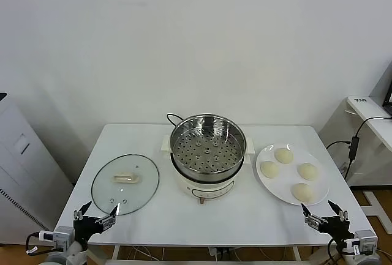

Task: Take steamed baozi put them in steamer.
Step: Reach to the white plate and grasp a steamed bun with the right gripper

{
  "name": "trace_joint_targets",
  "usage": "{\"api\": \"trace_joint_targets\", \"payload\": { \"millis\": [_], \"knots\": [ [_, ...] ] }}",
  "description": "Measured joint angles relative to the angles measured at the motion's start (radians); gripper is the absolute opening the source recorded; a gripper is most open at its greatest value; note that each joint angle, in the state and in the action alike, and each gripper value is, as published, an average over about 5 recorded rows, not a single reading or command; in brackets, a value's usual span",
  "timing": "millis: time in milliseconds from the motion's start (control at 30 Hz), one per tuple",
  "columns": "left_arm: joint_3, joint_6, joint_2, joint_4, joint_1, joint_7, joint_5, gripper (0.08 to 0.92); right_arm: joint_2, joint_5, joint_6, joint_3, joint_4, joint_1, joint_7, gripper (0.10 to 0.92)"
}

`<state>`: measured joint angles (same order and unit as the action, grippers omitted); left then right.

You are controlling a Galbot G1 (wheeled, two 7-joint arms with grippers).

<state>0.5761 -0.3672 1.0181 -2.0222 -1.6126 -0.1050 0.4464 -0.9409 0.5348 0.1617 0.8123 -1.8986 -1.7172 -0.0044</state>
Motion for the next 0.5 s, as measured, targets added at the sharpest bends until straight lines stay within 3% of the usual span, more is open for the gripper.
{"api": "trace_joint_targets", "payload": {
  "millis": [167,500],
  "knots": [
    [0.000,0.000,-0.001,0.000,0.000,0.002,0.002,0.823,0.016,-0.101,-0.029,0.010,0.019,0.033,-0.014,0.823],
    [0.004,-0.009,0.002,-0.007,0.007,0.004,-0.001,0.823,0.110,-0.471,-0.104,-0.048,0.106,0.197,-0.025,0.823]
  ]
}}
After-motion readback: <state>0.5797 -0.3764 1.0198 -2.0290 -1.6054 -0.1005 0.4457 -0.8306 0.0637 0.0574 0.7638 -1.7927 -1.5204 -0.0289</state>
